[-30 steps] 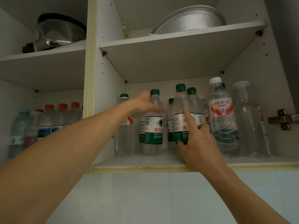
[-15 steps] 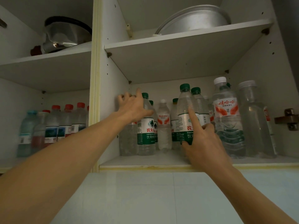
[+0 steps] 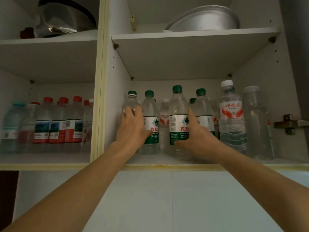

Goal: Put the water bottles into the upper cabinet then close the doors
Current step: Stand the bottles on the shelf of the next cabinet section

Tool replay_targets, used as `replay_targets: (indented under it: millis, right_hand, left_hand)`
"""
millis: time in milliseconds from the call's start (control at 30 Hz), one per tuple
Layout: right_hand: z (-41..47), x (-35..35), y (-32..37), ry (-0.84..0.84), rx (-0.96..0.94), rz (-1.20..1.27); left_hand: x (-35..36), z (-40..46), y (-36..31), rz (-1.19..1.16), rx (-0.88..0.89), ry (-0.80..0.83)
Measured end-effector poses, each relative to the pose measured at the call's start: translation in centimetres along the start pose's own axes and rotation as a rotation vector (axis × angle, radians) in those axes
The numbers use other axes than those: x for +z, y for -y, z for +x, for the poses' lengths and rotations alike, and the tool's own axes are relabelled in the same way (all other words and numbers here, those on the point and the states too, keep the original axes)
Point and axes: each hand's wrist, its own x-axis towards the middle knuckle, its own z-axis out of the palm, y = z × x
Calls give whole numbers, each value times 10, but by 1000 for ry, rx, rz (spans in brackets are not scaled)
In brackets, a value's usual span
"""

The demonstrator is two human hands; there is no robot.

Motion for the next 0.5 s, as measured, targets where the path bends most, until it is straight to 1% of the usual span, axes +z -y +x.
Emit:
replay_targets:
  millis: [67, 200, 500]
  right_hand:
    - [7, 0, 5, 58, 23, 24]
    - [24, 7, 12, 140, 74, 5]
    - [49, 23, 15, 201, 130, -81]
  left_hand:
    - [2, -6, 2, -28, -25, 32]
    - [7, -12, 5, -31, -29, 36]
    - [10, -13, 5, 36, -28, 115]
